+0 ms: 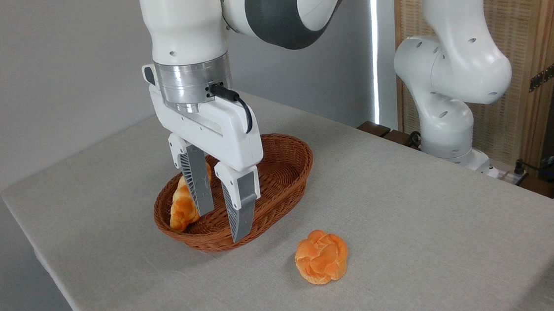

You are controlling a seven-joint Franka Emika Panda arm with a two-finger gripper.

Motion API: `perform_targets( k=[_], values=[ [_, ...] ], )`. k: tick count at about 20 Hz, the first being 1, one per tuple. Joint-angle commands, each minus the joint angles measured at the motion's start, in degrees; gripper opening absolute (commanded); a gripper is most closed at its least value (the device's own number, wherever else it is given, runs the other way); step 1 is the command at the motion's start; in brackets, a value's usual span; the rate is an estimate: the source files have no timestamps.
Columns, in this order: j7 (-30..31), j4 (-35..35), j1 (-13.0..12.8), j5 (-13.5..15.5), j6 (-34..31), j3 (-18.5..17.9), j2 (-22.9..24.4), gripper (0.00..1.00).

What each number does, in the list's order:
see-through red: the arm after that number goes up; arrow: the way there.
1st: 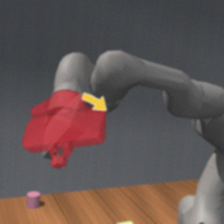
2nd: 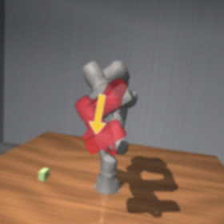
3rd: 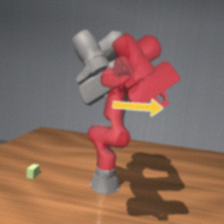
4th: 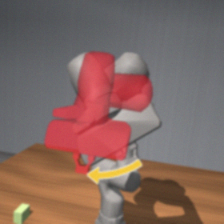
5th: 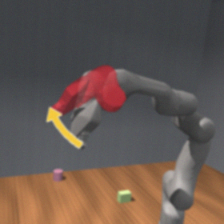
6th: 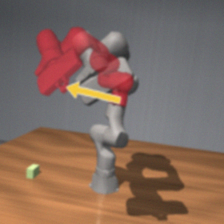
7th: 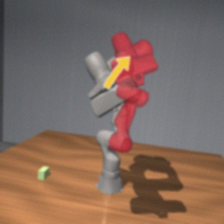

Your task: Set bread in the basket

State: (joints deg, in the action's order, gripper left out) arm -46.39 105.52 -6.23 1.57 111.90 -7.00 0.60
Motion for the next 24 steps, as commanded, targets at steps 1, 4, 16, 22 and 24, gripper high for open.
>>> perform_targets(
  k=[1,4,16,22,24],
  values=[
    [-0.2,-0.2,-0.4,0.2,-0.8,0.0,0.0,1.0],
    [-0.5,-0.2,-0.3,0.2,-0.8,-0.2,0.0,1.0],
    [-1.2,7.3,-0.3,-0.3,-2.5,-1.5,4.2,1.0],
    [-12.8,13.2,-0.4,-1.0,-2.3,-6.4,7.8,1.0],
    [-14.3,15.0,-0.3,-4.0,-2.4,-6.6,7.9,1.0]
  ],
)
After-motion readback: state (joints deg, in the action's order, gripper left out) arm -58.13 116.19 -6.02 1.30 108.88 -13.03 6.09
